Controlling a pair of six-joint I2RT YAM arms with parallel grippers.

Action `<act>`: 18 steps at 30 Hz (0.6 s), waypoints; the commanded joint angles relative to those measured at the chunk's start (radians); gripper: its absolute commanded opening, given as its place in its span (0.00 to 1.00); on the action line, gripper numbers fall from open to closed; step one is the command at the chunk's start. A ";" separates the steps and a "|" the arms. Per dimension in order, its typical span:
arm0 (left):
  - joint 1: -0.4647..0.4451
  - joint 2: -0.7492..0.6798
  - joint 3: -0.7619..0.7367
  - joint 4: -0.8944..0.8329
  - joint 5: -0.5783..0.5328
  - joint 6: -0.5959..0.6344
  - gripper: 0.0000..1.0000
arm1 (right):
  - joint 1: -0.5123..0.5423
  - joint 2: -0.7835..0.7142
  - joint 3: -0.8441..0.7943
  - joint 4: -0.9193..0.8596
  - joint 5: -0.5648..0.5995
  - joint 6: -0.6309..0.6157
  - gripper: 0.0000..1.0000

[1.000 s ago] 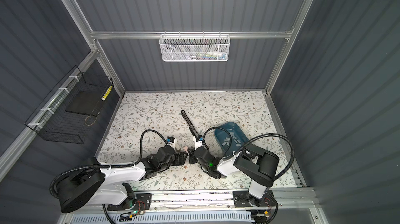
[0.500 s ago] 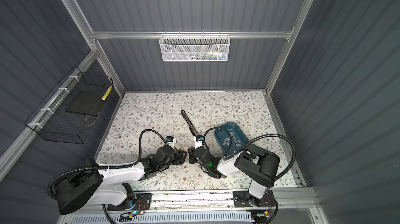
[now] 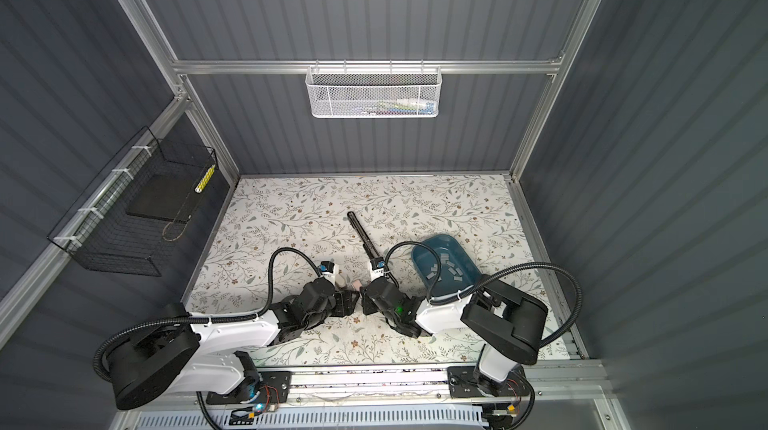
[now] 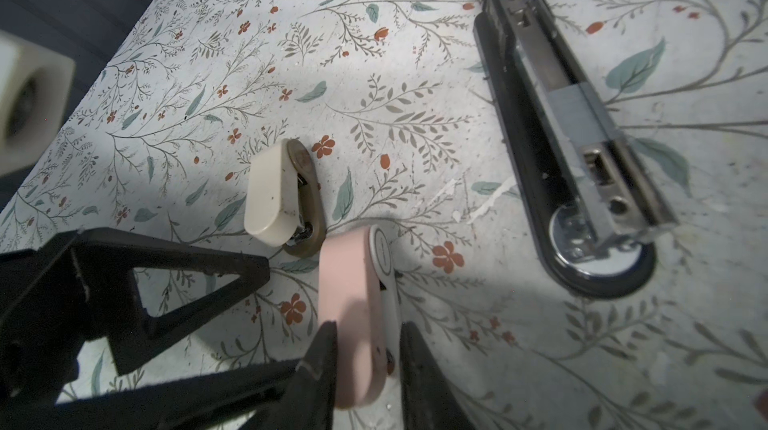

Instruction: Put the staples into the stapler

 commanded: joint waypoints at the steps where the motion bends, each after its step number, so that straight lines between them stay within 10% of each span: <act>1: -0.009 0.044 -0.016 0.049 0.030 -0.003 0.72 | 0.004 0.059 -0.040 -0.108 -0.008 0.009 0.26; 18: -0.036 0.035 -0.074 0.096 -0.017 -0.027 0.71 | 0.013 0.085 -0.112 -0.028 -0.006 0.054 0.23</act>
